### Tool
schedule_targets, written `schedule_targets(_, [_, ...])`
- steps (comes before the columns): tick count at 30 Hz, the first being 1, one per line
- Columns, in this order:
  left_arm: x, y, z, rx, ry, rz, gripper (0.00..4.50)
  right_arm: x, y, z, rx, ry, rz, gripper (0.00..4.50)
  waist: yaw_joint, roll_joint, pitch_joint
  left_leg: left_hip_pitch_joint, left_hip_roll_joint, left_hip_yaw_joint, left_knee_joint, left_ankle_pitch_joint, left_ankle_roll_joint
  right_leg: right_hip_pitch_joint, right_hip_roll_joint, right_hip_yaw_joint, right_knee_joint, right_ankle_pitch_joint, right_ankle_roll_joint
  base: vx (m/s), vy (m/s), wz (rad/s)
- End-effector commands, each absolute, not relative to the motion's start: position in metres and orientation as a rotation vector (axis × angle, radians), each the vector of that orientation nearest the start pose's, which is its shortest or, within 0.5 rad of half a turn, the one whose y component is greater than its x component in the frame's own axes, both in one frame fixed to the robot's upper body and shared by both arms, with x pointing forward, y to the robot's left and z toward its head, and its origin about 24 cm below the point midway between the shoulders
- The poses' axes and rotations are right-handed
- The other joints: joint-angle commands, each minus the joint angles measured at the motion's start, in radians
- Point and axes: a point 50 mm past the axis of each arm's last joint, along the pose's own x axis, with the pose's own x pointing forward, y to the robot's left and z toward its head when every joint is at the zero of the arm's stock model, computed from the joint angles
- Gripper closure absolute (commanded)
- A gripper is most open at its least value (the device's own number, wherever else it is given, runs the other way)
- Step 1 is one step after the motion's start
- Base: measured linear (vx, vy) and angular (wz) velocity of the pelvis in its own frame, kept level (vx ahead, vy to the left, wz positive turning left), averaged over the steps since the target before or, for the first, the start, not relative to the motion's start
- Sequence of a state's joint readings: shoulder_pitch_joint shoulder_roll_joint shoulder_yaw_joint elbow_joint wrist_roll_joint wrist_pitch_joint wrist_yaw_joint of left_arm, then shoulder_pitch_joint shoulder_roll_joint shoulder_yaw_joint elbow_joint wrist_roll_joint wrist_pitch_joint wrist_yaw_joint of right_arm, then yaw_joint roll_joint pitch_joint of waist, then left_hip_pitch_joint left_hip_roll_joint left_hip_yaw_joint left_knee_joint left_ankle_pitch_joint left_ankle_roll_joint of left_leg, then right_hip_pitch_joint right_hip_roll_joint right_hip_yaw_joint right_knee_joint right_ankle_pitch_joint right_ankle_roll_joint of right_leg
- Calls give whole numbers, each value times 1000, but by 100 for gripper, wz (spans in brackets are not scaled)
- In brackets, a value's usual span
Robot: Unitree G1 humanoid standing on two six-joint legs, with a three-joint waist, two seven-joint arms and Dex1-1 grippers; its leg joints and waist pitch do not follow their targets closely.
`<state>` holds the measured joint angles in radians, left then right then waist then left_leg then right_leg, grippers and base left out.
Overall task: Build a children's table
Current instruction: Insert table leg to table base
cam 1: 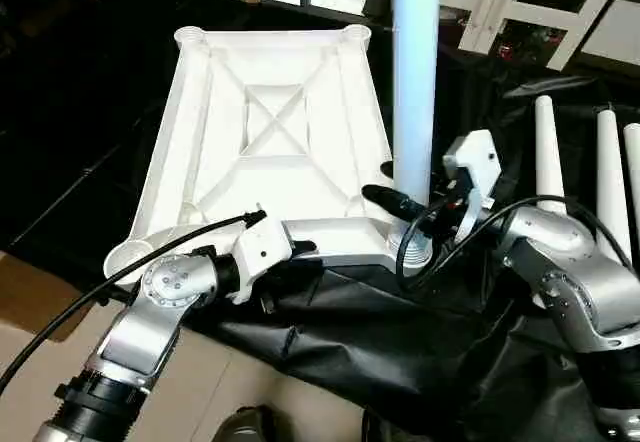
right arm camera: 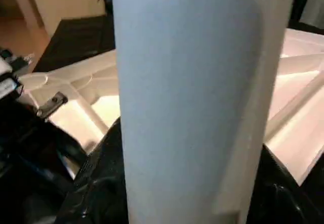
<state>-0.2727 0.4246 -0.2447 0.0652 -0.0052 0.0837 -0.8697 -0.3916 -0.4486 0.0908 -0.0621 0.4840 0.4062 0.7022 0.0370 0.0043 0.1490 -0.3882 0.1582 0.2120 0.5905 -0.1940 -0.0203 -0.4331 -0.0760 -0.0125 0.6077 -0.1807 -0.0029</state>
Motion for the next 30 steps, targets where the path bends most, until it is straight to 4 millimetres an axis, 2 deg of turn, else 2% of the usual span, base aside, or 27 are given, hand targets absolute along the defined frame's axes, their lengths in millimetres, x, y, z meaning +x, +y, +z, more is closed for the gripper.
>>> schedule_targets(1, [271,132,61,501,174,-1106,373,296,-153,111,38,122,889,267,2,-1,-60,28,70,-33,-72,-112,86,51,-63,38,-58,-37,-287,0,0,0])
schedule_targets(3, [271,132,61,502,175,-1107,373,297,-157,107,63,135,874,267,2,1,-59,28,70,-33,-72,-112,87,50,-62,38,-58,-32,-291,0,0,0])
schedule_targets(12, [271,132,61,504,172,-1101,373,300,-168,97,128,165,819,267,0,-4,-57,29,71,-33,-76,-127,80,48,-62,38,-63,-74,-281,0,0,0])
schedule_targets(18, [272,132,61,503,168,-1092,373,300,-175,93,157,154,760,267,1,-3,-54,28,72,-34,-79,-147,69,45,-65,39,-68,-110,-271,0,0,0])
schedule_targets(19, [272,132,61,503,168,-1091,373,300,-176,92,162,151,750,267,0,-7,-54,28,71,-33,-79,-148,68,45,-64,39,-68,-113,-268,0,0,0])
schedule_targets(26, [273,132,61,500,162,-1079,373,294,-187,89,203,112,660,267,1,0,-49,31,74,-35,-88,-189,46,41,-64,39,-76,-159,-249,0,0,0])
schedule_targets(27, [273,133,61,500,162,-1078,373,293,-188,89,207,107,654,267,1,0,-49,35,74,-35,-90,-198,41,39,-63,39,-78,-163,-246,0,0,0])
schedule_targets(30, [274,133,61,498,164,-1075,373,289,-193,90,255,56,610,267,1,0,-49,36,74,-34,-92,-195,38,40,-64,39,-79,-143,-246,0,0,0])
